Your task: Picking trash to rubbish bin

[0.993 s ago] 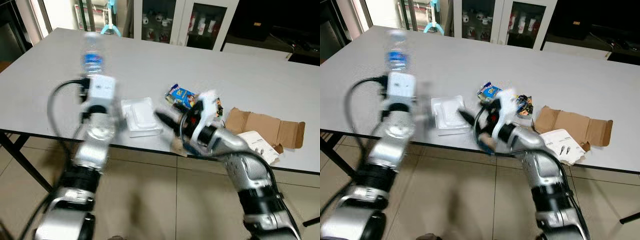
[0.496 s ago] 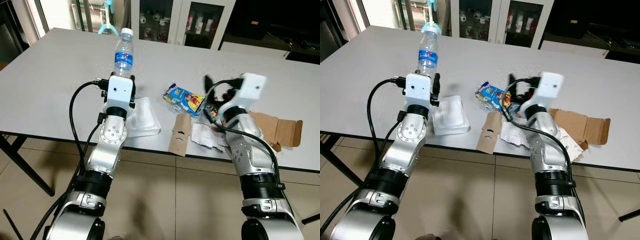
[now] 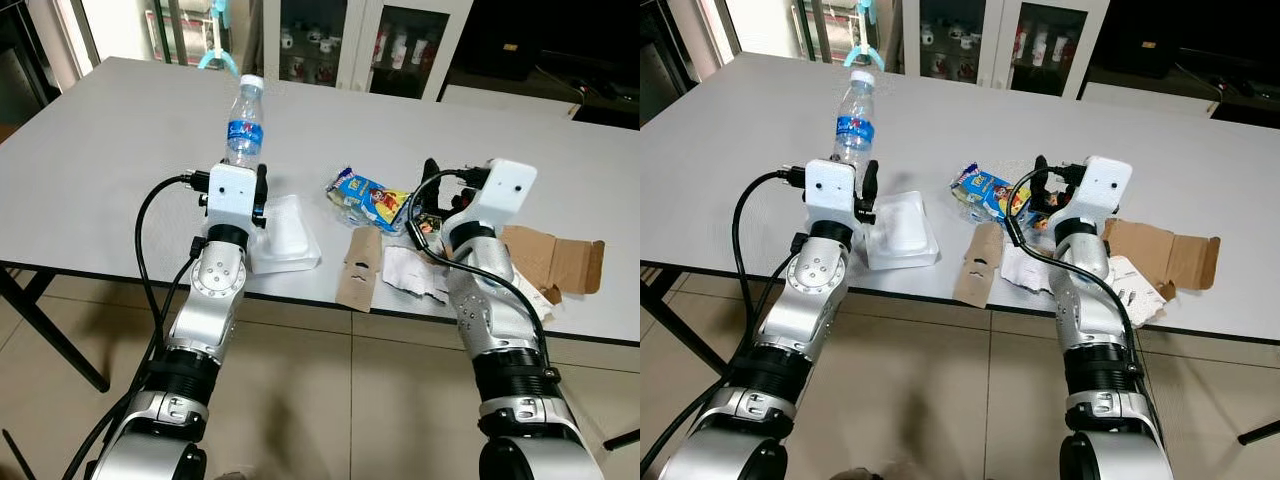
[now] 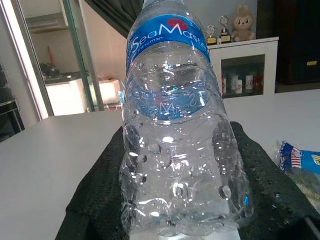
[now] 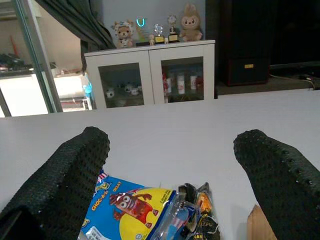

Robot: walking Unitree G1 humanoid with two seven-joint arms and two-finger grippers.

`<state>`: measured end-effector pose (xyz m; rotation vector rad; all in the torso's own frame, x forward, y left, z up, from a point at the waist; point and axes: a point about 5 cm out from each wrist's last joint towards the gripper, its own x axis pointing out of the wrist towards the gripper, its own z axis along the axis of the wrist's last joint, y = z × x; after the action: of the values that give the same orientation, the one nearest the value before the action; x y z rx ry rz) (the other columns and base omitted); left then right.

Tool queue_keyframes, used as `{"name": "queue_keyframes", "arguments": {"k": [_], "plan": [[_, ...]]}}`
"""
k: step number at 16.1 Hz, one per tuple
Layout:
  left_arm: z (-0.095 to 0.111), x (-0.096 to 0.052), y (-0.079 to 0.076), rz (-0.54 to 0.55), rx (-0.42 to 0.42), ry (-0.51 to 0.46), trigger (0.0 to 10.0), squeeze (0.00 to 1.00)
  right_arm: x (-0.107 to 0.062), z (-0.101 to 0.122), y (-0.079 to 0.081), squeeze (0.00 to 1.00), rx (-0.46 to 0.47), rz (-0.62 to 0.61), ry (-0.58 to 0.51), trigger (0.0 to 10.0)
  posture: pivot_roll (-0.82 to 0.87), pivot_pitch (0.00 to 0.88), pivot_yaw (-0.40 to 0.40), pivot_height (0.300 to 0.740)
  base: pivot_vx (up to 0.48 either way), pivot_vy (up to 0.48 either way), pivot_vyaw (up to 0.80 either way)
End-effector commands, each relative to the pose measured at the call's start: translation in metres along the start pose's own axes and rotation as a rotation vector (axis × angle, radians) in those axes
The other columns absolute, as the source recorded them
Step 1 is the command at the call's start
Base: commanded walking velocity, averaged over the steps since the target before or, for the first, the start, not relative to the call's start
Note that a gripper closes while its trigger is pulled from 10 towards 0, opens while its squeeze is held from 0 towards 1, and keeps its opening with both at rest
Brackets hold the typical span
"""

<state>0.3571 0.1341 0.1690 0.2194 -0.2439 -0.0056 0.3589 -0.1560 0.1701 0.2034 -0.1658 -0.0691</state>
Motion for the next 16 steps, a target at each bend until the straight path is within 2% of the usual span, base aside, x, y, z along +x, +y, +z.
{"name": "queue_keyframes", "arguments": {"k": [1,8,16], "plan": [[-0.004,-0.001,-0.001,-0.006,0.018,0.02,10.0,0.0,0.0,-0.001,-0.001,0.0,0.002,-0.011,-0.008,10.0,0.04,0.0,-0.078,0.74,0.0,0.0,0.0],[-0.004,-0.002,-0.005,-0.015,0.039,0.024,10.0,0.0,0.0,-0.008,0.003,0.0,-0.002,-0.004,0.021,10.0,0.04,0.0,-0.079,0.74,0.0,0.0,0.0],[-0.003,-0.001,-0.004,-0.002,0.041,0.022,10.0,0.0,0.0,-0.012,0.0,0.0,-0.009,-0.017,0.048,10.0,0.03,0.009,-0.086,0.74,-0.28,0.0,0.0]]}}
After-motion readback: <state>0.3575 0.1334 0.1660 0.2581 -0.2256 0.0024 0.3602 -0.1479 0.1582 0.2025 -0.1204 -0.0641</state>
